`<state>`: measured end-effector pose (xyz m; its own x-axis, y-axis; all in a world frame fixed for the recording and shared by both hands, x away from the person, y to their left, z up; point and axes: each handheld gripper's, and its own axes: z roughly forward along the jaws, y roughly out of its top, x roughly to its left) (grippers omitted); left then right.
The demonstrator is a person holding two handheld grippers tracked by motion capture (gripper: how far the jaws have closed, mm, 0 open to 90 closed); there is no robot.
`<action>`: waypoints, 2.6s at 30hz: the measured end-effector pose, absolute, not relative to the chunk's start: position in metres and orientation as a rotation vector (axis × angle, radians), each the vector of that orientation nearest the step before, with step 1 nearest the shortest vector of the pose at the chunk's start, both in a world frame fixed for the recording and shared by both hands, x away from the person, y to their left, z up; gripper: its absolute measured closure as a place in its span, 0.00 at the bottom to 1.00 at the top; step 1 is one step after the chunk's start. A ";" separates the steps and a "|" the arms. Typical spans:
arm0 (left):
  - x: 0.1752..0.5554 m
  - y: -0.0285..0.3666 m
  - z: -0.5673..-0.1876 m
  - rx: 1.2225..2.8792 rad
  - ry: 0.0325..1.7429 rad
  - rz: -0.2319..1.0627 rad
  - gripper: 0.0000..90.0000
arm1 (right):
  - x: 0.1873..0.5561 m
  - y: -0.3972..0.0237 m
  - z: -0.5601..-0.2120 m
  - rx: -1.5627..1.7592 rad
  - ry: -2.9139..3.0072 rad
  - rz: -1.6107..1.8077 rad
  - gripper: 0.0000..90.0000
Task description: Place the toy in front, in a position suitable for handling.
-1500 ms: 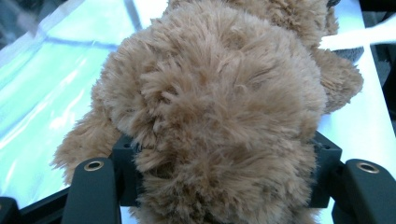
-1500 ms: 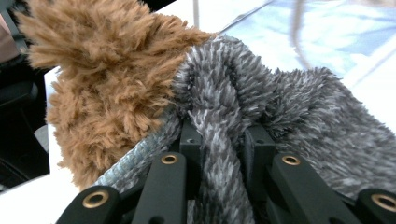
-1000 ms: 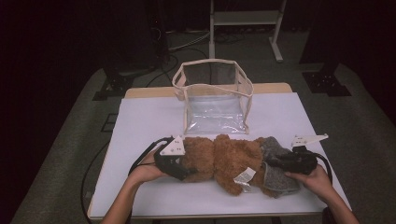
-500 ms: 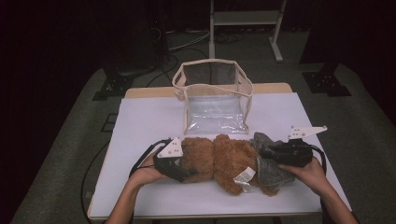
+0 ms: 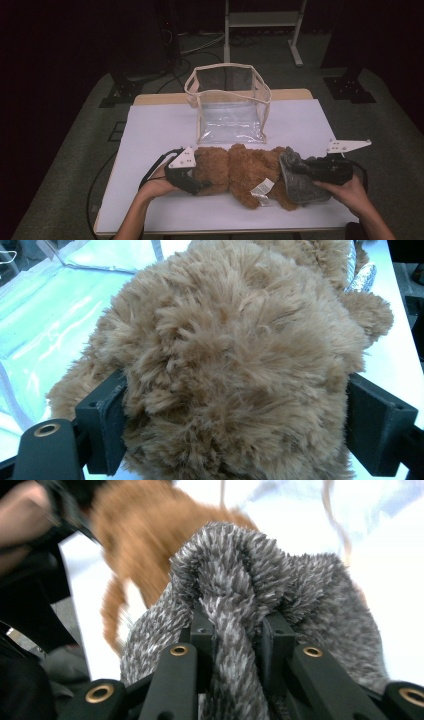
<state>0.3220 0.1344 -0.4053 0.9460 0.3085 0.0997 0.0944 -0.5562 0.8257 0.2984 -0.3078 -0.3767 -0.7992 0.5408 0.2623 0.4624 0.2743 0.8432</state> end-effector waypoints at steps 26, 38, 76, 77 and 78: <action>0.321 0.137 -0.406 2.134 0.282 0.300 0.24 | 0.308 -0.258 -0.362 0.778 2.499 1.420 0.80; 0.318 0.122 -0.408 2.127 0.258 0.329 0.24 | 0.341 -0.174 -0.349 0.551 2.637 1.331 0.80; 0.311 0.121 -0.411 2.096 0.219 0.336 0.35 | 0.415 -0.080 -0.355 0.589 2.868 1.150 0.80; 0.312 0.121 -0.411 2.090 0.227 0.332 0.34 | 0.414 -0.085 -0.353 0.599 2.862 1.152 0.80; 0.312 0.121 -0.412 2.086 0.233 0.329 0.34 | 0.412 -0.090 -0.351 0.609 2.854 1.160 0.80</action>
<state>0.3119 0.1214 -0.4115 0.9450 0.2959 0.1392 0.0321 -0.5076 0.8610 0.4117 -0.0903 -0.3514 -0.9248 0.3531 0.1417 0.3518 0.6519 0.6717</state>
